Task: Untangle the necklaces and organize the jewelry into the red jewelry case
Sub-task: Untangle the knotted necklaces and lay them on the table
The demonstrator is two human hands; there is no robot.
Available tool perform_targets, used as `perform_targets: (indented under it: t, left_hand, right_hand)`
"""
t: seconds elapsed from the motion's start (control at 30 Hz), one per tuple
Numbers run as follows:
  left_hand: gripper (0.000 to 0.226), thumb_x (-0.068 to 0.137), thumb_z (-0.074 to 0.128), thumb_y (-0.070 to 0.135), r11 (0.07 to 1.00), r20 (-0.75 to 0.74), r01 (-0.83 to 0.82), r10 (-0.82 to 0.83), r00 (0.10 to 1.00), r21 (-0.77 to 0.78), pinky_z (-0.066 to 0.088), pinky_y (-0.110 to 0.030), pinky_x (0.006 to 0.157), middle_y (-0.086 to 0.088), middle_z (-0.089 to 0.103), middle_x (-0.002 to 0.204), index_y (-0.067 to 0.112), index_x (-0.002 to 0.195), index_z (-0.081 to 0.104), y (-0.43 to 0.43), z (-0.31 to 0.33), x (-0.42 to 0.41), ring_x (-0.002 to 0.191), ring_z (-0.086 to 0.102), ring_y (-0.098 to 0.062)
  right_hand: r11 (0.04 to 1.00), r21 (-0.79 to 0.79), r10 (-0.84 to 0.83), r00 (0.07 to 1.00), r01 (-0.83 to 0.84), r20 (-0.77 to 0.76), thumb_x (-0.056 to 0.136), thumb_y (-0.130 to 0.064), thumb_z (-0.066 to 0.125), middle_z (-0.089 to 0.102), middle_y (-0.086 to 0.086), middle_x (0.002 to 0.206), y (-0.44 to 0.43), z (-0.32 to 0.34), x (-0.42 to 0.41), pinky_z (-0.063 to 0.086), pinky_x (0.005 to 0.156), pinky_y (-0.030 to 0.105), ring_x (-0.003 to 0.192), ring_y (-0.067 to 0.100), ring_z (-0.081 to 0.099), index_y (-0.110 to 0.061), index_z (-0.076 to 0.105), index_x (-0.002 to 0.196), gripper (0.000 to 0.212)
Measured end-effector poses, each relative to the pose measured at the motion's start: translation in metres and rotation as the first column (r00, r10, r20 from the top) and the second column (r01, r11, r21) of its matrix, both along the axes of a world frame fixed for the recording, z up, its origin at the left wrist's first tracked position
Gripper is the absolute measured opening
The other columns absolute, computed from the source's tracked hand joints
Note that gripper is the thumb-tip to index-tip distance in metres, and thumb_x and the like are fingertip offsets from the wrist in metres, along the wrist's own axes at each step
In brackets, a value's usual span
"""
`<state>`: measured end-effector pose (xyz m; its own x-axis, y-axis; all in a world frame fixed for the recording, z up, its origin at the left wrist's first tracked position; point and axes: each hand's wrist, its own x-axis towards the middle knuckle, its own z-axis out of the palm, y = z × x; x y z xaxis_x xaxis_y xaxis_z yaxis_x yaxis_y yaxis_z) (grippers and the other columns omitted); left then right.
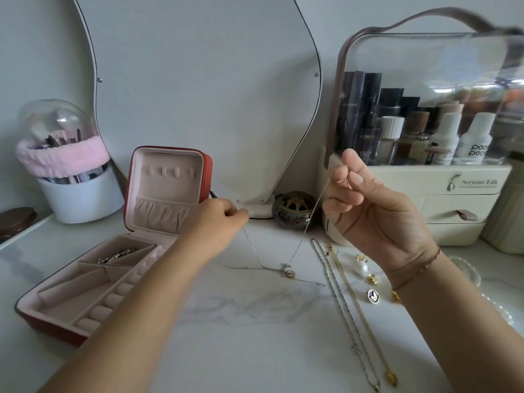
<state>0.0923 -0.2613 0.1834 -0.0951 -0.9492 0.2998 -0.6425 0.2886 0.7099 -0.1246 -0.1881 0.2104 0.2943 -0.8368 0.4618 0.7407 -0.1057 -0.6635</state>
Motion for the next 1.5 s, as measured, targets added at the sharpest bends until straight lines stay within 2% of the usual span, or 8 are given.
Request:
perform_targets:
  t: [0.27,0.6,0.77,0.9,1.07,1.23,1.37,1.5]
  left_hand:
    - [0.023,0.094,0.058,0.025,0.977,-0.662,0.209,-0.180,0.728,-0.035,0.019,-0.016,0.041,0.011,0.029,0.046,0.013,0.076,0.065,0.005,0.022,-0.002,0.041,0.024,-0.005]
    - [0.019,0.079,0.058,0.033,0.905,-0.878,0.408,-0.290,0.380,-0.122,0.012,-0.018,0.039,0.011,0.030,0.046,0.018,0.088,0.064,0.009,0.033,0.011,0.036,0.021,-0.002]
    - [0.013,0.087,0.062,0.024,0.931,-0.769,0.360,-0.276,0.576,-0.064,0.010,-0.019,0.042,0.009,0.027,0.047,0.013,0.086,0.067,0.012,0.033,0.009,0.040,0.019,-0.006]
    - [0.020,0.088,0.066,0.030,0.957,-0.204,0.287,-0.288,0.936,-0.034,0.031,-0.020,0.048,0.013,0.043,0.043,0.022,0.070,0.068,0.008,0.017,0.003,0.043,0.037,-0.004]
    - [0.024,0.084,0.063,0.040,0.962,0.249,0.247,-0.268,0.931,0.112,0.046,-0.028,0.055,0.008,0.057,0.056,0.025,0.065,0.065,0.005,0.001,0.001,0.053,0.052,-0.013]
    - [0.015,0.080,0.069,0.034,0.896,0.275,0.325,-0.409,0.870,0.304,0.034,-0.014,0.040,-0.001,0.069,0.073,0.020,0.076,0.074,0.013,0.003,0.004,0.051,0.048,-0.013]
    - [0.023,0.078,0.075,0.041,0.871,0.224,0.394,-0.464,0.857,0.293,0.044,-0.009,0.065,0.016,0.066,0.116,0.033,0.098,0.073,0.015,0.006,0.005,0.090,0.058,0.004]
    - [0.047,0.077,0.075,0.043,0.736,-0.283,0.656,-0.601,0.747,0.168,0.040,-0.016,0.096,0.015,0.066,0.121,0.029,0.120,0.065,0.035,0.028,-0.004,0.116,0.056,0.004]
  right_hand:
    - [0.970,-0.054,-0.242,0.944,0.236,-0.224,0.084,-0.005,0.051,0.066,-0.001,0.091,0.009,0.037,0.008,0.045,0.058,0.018,0.056,0.005,0.047,-0.016,0.062,0.100,0.023]
    - [0.941,-0.185,-0.330,0.886,0.283,-0.326,0.085,-0.007,0.046,0.062,0.003,0.121,0.011,0.090,0.019,0.043,0.054,0.018,0.050,0.005,0.043,-0.014,0.056,0.113,0.030]
    - [0.935,-0.206,-0.351,0.842,0.290,-0.409,0.083,-0.010,0.050,0.062,0.005,0.125,0.019,0.099,0.025,0.039,0.051,0.017,0.047,0.005,0.038,-0.013,0.056,0.113,0.031]
    - [0.912,-0.218,-0.409,0.754,0.347,-0.513,0.081,-0.010,0.054,0.067,0.006,0.116,0.025,0.098,0.027,0.042,0.051,0.018,0.047,0.008,0.043,-0.011,0.060,0.108,0.027]
    - [0.852,-0.246,-0.511,0.633,0.462,-0.581,0.075,-0.006,0.062,0.068,0.004,0.082,0.028,0.090,0.024,0.052,0.057,0.020,0.060,0.011,0.058,-0.009,0.063,0.094,0.020]
    - [0.812,-0.273,-0.569,0.593,0.516,-0.570,0.071,-0.007,0.064,0.067,0.004,0.076,0.030,0.088,0.029,0.056,0.069,0.023,0.067,0.012,0.063,-0.008,0.064,0.090,0.019]
    - [0.757,-0.344,-0.643,0.541,0.555,-0.543,0.079,0.002,0.063,0.068,0.001,0.074,0.034,0.094,0.034,0.054,0.075,0.020,0.073,0.011,0.064,-0.010,0.064,0.086,0.014]
    - [0.697,-0.456,-0.708,0.431,0.553,-0.560,0.081,0.007,0.063,0.069,0.001,0.071,0.038,0.099,0.037,0.048,0.063,0.012,0.069,0.008,0.064,-0.007,0.065,0.086,0.016]
